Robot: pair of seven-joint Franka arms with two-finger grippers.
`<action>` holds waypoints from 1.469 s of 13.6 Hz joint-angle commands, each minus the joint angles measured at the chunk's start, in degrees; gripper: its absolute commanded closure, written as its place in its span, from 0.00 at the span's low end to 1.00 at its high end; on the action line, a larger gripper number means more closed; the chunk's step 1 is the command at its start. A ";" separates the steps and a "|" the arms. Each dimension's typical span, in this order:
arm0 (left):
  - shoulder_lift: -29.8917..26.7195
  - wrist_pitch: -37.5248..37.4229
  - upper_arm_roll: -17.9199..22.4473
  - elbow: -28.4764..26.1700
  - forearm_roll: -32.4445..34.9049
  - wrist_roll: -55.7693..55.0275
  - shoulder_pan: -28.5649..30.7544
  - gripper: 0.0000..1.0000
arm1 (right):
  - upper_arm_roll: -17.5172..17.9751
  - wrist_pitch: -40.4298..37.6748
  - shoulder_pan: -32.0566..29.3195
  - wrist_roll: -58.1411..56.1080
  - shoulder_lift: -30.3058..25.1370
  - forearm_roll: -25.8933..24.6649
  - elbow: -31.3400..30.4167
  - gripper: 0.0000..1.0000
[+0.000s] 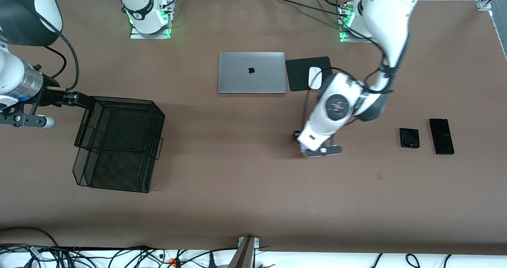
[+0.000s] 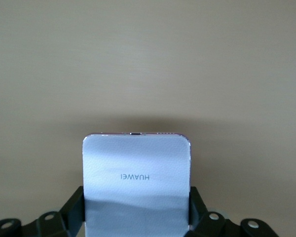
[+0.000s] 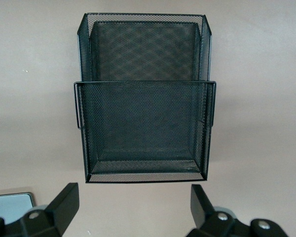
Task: Place phones with both arms
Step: 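Carry the white phone with the left gripper to the table middle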
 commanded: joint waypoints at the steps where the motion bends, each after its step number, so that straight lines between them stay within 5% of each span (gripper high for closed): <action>1: 8.36 -3.25 1.06 12.51 0.13 -5.37 -5.80 1.00 | 0.38 -0.60 -0.77 -0.49 0.34 1.06 1.07 0.00; 6: 19.97 -3.25 3.33 29.47 0.49 -12.41 -17.31 1.00 | 0.38 -0.59 -0.77 -0.49 0.34 1.06 1.07 0.00; 17: 25.43 -0.70 6.07 33.27 0.40 -20.68 -22.96 0.98 | 0.38 -0.77 -0.50 -0.49 0.34 1.06 1.07 0.00; 18: 25.43 -0.70 6.07 33.27 0.40 -21.55 -22.87 0.78 | 0.38 -0.77 -0.50 -0.49 0.25 1.06 1.07 0.00; 19: 25.43 -0.70 6.24 33.27 0.48 -22.69 -22.96 0.06 | 0.38 -0.77 -0.50 -0.49 0.25 1.06 1.07 0.00; 20: 25.35 -0.70 6.68 33.27 0.48 -23.05 -22.96 0.00 | 0.38 -0.77 -0.50 -0.49 0.25 1.06 1.07 0.00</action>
